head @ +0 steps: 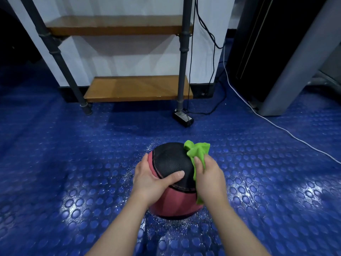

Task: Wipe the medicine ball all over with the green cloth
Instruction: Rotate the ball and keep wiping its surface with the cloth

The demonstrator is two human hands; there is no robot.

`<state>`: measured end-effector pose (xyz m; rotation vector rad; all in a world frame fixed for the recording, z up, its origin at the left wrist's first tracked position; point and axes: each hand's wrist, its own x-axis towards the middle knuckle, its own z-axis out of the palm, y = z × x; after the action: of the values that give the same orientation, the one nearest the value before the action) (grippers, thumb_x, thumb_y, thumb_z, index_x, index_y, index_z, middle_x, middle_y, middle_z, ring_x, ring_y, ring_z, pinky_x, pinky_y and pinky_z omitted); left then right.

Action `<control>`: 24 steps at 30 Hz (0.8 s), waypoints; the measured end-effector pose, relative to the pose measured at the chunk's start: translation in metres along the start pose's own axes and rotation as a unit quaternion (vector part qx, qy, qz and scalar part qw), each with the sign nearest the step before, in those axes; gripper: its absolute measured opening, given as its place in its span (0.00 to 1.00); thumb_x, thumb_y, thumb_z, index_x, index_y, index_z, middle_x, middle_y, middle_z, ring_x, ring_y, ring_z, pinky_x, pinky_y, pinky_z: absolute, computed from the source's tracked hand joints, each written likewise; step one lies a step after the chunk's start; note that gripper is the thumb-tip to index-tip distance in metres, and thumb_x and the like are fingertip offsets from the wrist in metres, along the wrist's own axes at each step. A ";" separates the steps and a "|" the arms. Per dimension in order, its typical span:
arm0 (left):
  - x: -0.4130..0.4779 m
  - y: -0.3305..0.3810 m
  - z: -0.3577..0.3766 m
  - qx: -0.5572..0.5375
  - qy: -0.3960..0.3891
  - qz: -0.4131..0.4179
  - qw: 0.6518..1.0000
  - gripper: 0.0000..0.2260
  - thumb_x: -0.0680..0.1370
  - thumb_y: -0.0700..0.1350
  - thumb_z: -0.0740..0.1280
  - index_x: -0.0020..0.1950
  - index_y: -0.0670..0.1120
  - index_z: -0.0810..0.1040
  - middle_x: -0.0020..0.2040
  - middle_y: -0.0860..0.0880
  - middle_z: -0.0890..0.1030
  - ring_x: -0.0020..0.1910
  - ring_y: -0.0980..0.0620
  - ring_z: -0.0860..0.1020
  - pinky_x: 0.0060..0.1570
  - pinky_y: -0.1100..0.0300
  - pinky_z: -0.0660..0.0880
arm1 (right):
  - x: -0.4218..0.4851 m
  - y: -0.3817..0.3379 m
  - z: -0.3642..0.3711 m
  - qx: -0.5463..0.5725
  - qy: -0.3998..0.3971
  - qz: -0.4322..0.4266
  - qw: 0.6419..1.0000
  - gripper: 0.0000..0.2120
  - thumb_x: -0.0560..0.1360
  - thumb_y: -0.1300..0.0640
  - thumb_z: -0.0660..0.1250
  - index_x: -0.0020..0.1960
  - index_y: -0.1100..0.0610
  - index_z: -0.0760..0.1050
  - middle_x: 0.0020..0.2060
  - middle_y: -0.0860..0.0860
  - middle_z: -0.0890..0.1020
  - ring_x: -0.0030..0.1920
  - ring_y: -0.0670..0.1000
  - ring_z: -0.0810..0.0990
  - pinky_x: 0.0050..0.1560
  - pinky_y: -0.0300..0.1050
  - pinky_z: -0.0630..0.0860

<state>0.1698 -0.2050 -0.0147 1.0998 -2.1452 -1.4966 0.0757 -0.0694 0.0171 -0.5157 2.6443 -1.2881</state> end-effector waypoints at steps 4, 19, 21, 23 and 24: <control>0.007 -0.005 0.003 -0.013 0.005 -0.001 1.000 0.57 0.45 0.76 0.76 0.71 0.60 0.67 0.70 0.54 0.71 0.69 0.50 0.71 0.68 0.45 0.70 | -0.045 0.016 0.008 0.015 0.011 -0.018 1.000 0.22 0.80 0.47 0.58 0.72 0.50 0.68 0.73 0.44 0.66 0.75 0.49 0.60 0.74 0.50 0.59; -0.019 -0.010 -0.010 -0.036 -0.002 0.026 0.999 0.56 0.46 0.75 0.76 0.72 0.62 0.63 0.70 0.55 0.66 0.69 0.53 0.67 0.70 0.46 0.68 | 0.020 0.009 -0.006 0.027 -0.035 0.104 0.994 0.15 0.80 0.50 0.60 0.42 0.59 0.74 0.35 0.54 0.78 0.42 0.58 0.77 0.40 0.48 0.70; -0.020 -0.011 -0.011 -0.043 -0.008 0.024 0.999 0.55 0.47 0.75 0.76 0.71 0.63 0.64 0.70 0.56 0.66 0.70 0.53 0.66 0.70 0.46 0.67 | 0.034 0.010 -0.008 0.037 -0.068 0.126 0.989 0.14 0.80 0.49 0.60 0.45 0.59 0.76 0.37 0.54 0.80 0.44 0.58 0.78 0.44 0.49 0.73; -0.019 -0.013 -0.011 -0.049 -0.004 0.024 0.998 0.54 0.48 0.75 0.76 0.71 0.63 0.65 0.70 0.56 0.68 0.70 0.53 0.68 0.69 0.44 0.69 | 0.040 0.010 -0.007 0.032 -0.084 0.127 0.988 0.15 0.80 0.48 0.60 0.47 0.58 0.77 0.41 0.55 0.81 0.46 0.58 0.79 0.46 0.50 0.74; -0.017 -0.014 -0.010 -0.052 -0.001 0.023 0.998 0.53 0.48 0.75 0.77 0.70 0.63 0.66 0.70 0.56 0.69 0.69 0.52 0.69 0.68 0.44 0.70 | 0.038 0.009 -0.006 0.020 -0.083 0.121 0.989 0.15 0.80 0.47 0.59 0.48 0.59 0.77 0.42 0.56 0.80 0.47 0.59 0.78 0.45 0.49 0.72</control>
<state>0.1934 -0.2015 -0.0200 1.0069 -2.0550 -1.5696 0.0363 -0.0739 0.0144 -0.2729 2.4486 -1.1687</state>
